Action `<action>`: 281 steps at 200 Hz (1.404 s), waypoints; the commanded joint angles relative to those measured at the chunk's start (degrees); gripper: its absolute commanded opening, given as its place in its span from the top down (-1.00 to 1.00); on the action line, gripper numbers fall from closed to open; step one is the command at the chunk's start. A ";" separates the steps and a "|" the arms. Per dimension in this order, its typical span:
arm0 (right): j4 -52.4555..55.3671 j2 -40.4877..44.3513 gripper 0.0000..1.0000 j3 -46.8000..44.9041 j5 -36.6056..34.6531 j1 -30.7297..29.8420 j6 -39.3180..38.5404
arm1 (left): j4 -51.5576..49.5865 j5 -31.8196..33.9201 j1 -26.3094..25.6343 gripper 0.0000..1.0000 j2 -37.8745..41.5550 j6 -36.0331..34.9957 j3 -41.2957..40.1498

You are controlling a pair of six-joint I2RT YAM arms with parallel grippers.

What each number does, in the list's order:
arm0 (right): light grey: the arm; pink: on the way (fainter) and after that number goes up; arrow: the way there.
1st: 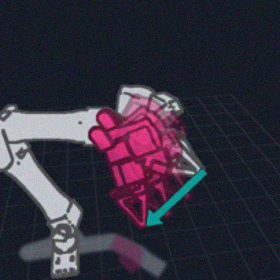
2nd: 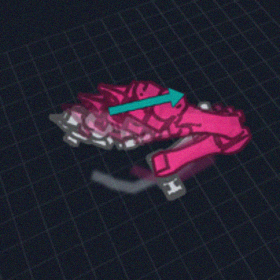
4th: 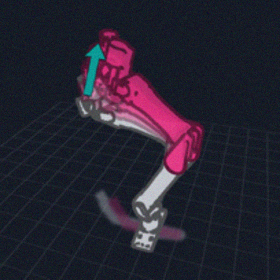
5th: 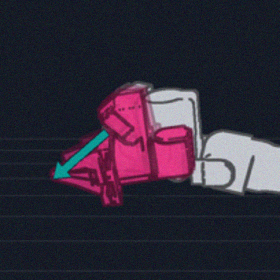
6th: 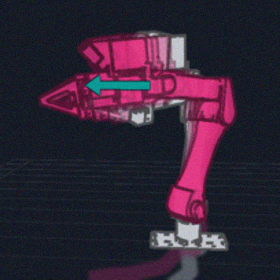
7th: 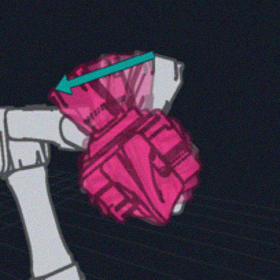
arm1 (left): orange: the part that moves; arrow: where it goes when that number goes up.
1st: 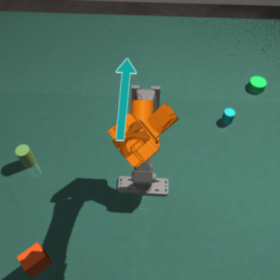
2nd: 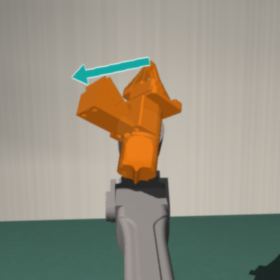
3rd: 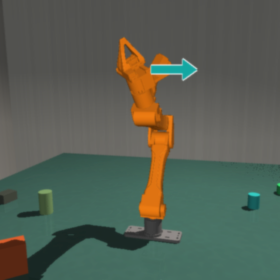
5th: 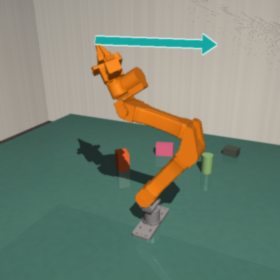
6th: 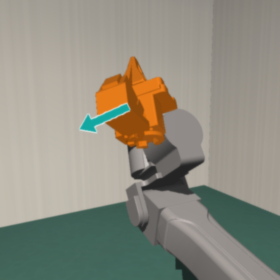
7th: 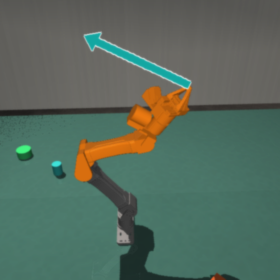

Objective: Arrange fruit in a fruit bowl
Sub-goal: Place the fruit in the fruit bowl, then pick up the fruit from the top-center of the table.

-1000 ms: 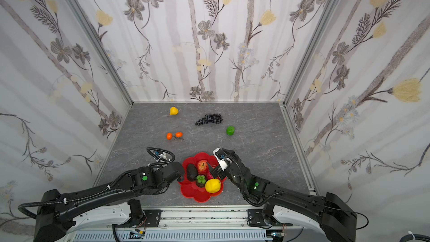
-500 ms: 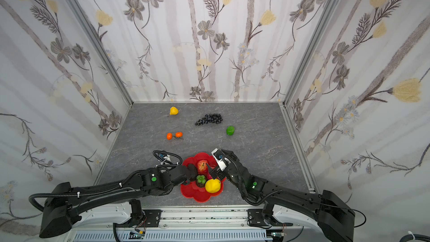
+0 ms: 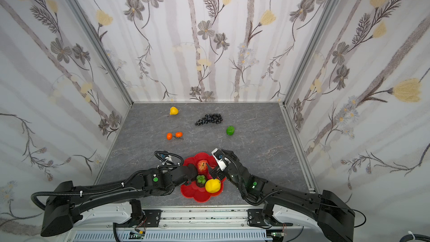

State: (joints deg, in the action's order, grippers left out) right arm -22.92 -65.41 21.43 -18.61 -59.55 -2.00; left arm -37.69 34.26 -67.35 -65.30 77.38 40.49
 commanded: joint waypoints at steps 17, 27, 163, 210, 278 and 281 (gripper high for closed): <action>-1.02 0.28 -0.99 0.39 -0.64 0.05 -0.04 | -0.19 2.53 -0.05 0.47 1.45 -1.02 0.29; -0.93 0.52 -0.99 0.35 -0.71 0.05 0.07 | -0.35 2.82 0.01 0.43 2.02 -1.63 0.52; 37.36 -2.86 -0.91 25.72 4.32 28.94 21.99 | 10.88 -3.18 27.78 -0.36 31.49 -40.09 -9.66; 44.24 -20.63 -0.92 39.82 9.44 36.60 27.93 | 11.53 -2.71 30.78 -0.41 37.12 -46.00 -14.20; 49.98 -43.23 -0.92 58.16 10.91 39.86 30.71 | 13.96 -7.30 30.88 -0.56 52.90 -52.97 -23.29; 50.25 -43.99 -0.92 58.84 11.00 39.92 30.75 | 14.03 -7.47 30.88 -0.57 53.41 -53.03 -23.50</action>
State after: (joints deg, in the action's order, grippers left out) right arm 24.51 -104.64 75.75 -8.43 -20.03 26.81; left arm -26.44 29.45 -36.53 -15.25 27.81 18.65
